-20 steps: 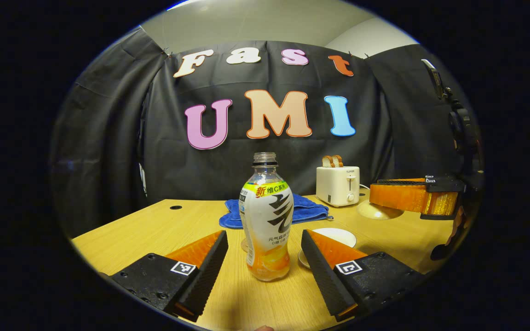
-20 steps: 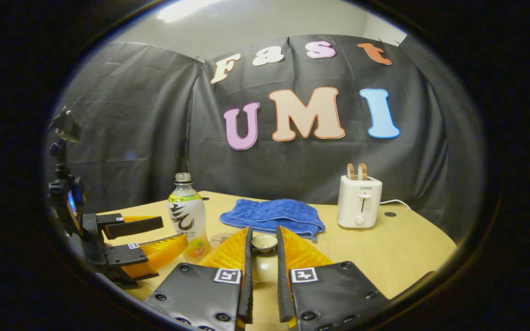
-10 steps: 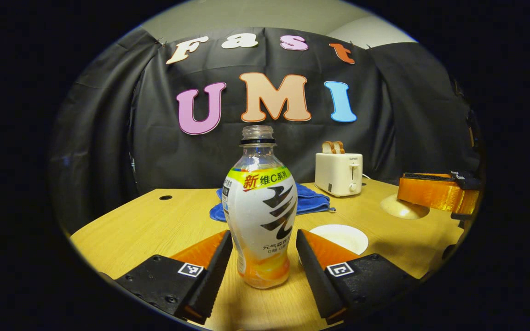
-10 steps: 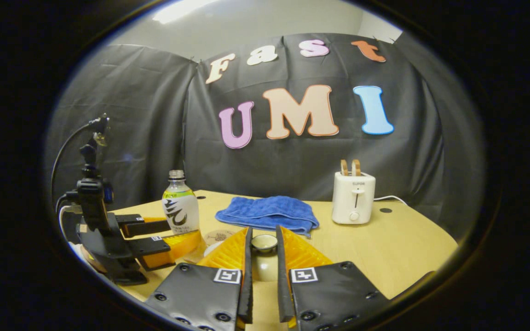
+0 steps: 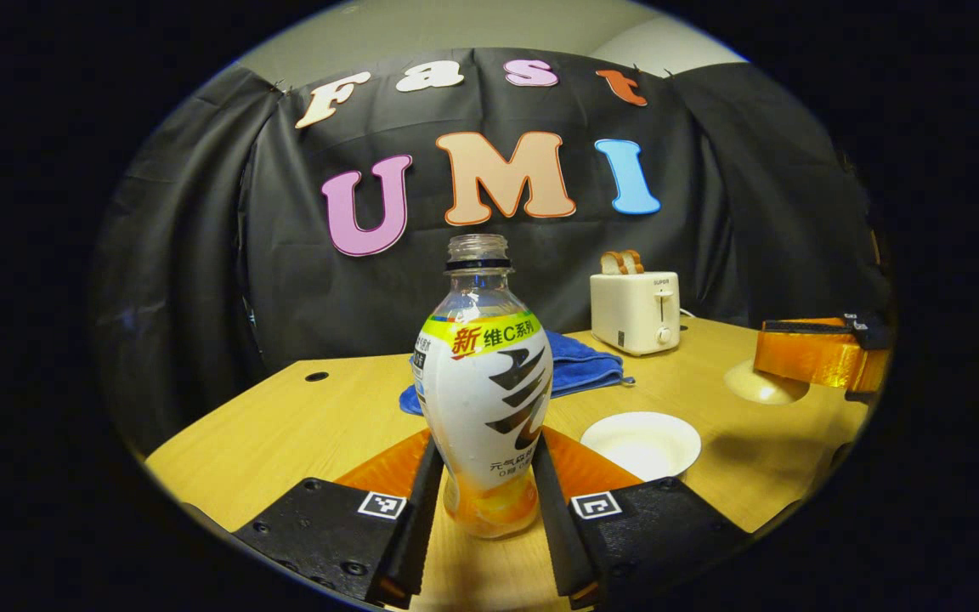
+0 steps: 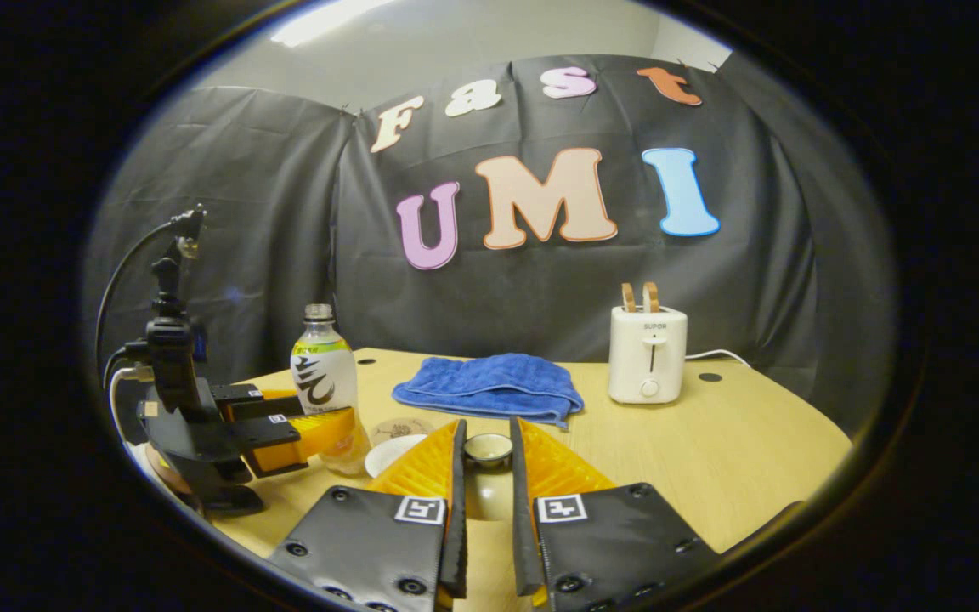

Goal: Open the teacup lid with one hand, grasp the water bottle and pour water into the teacup with the other hand; after pouring, place the water bottle on the coaster and then close the teacup lid.

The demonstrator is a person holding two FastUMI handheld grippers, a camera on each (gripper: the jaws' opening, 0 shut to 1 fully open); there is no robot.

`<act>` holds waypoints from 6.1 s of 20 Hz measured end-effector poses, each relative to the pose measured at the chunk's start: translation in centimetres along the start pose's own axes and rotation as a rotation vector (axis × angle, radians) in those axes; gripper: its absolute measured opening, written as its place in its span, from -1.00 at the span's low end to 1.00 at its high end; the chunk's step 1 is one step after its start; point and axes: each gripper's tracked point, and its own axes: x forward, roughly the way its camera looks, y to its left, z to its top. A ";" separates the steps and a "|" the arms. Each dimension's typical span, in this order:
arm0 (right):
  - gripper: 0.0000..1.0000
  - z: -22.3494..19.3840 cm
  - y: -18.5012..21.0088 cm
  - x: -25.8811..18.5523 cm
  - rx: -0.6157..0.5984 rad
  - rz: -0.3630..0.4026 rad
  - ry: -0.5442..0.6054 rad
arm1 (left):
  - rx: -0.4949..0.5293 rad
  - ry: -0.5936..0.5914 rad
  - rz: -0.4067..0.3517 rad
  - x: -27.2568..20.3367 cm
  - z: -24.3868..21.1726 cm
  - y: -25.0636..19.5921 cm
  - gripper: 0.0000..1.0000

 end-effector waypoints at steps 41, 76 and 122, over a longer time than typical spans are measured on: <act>-0.53 -3.2 -3.6 -1.5 0.000 -0.055 0.057 | 1.252 0.106 -0.008 0.8 -2.2 1.8 0.09; -0.50 -4.1 -3.5 -2.2 -0.028 -0.037 0.067 | 1.854 0.239 -0.064 0.7 1.8 4.0 0.10; -0.53 -4.7 -3.9 -2.3 -0.024 -0.040 0.080 | 1.897 0.223 -0.216 1.4 2.2 0.0 0.10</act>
